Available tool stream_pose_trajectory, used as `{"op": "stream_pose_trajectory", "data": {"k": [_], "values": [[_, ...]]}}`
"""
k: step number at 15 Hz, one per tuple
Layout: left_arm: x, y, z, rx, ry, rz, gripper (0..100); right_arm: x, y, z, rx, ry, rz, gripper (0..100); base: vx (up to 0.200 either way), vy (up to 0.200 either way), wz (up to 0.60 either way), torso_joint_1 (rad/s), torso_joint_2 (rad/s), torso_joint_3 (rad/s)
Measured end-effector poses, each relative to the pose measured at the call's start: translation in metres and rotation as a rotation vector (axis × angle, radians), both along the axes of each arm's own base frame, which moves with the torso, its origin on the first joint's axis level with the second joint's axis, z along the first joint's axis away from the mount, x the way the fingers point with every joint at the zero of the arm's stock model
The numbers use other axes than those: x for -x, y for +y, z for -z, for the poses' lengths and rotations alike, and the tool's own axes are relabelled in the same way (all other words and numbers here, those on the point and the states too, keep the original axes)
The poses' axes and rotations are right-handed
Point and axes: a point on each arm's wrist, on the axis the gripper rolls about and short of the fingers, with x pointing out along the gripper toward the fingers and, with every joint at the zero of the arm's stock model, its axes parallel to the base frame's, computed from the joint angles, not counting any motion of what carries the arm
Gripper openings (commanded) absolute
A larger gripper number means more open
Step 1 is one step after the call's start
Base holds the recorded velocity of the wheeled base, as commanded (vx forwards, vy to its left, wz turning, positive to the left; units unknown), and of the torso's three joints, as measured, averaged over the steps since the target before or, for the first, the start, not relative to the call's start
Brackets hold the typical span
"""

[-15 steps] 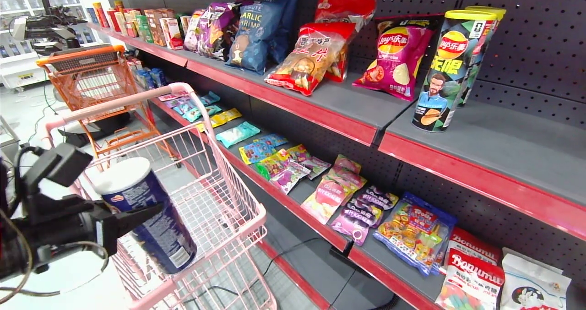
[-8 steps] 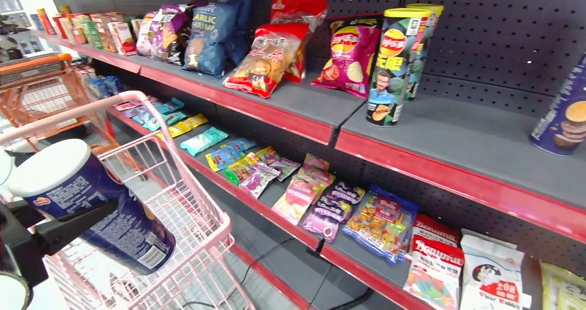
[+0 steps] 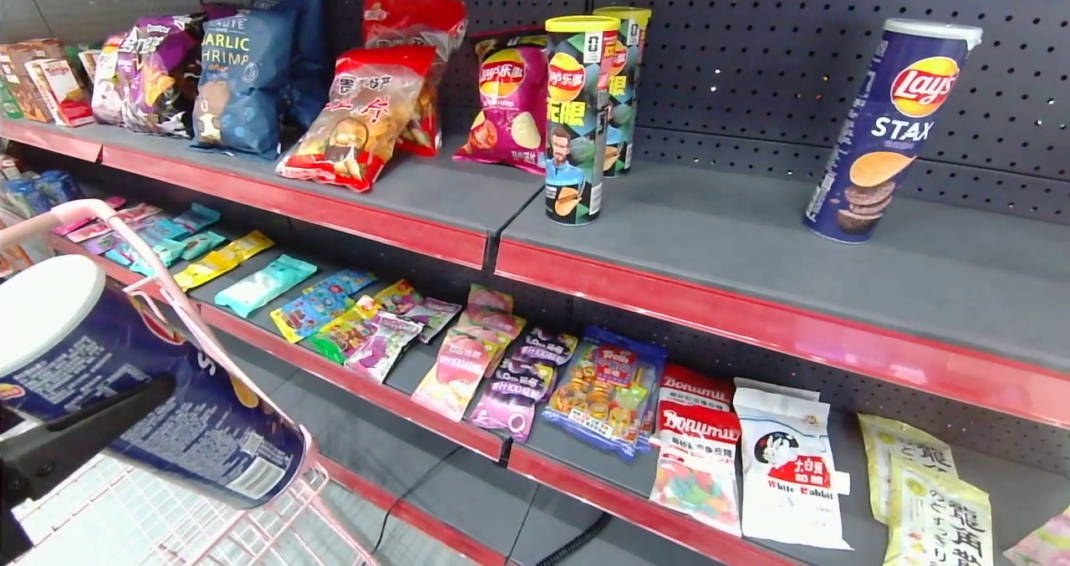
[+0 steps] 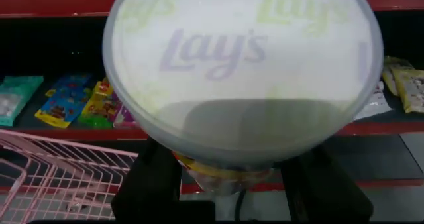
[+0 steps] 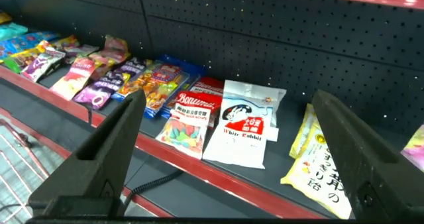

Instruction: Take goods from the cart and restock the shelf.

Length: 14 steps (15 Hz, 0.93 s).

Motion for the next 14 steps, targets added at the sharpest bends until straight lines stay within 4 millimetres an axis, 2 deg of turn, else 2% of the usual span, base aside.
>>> {"op": "stream_pose_trajectory", "data": {"k": [5,14], "values": [[0.017,0.0,0.001,0.001,-0.005,0.002,0,0.0,0.0,0.0,0.0,0.0,0.0,100,0.0,0.0,0.0,0.138,-0.39,-0.24],[0.022,0.0,-0.001,0.0,-0.029,0.003,0,0.0,0.0,0.0,0.0,0.0,0.0,100,0.0,0.0,0.0,0.217,-0.53,-0.321]]}}
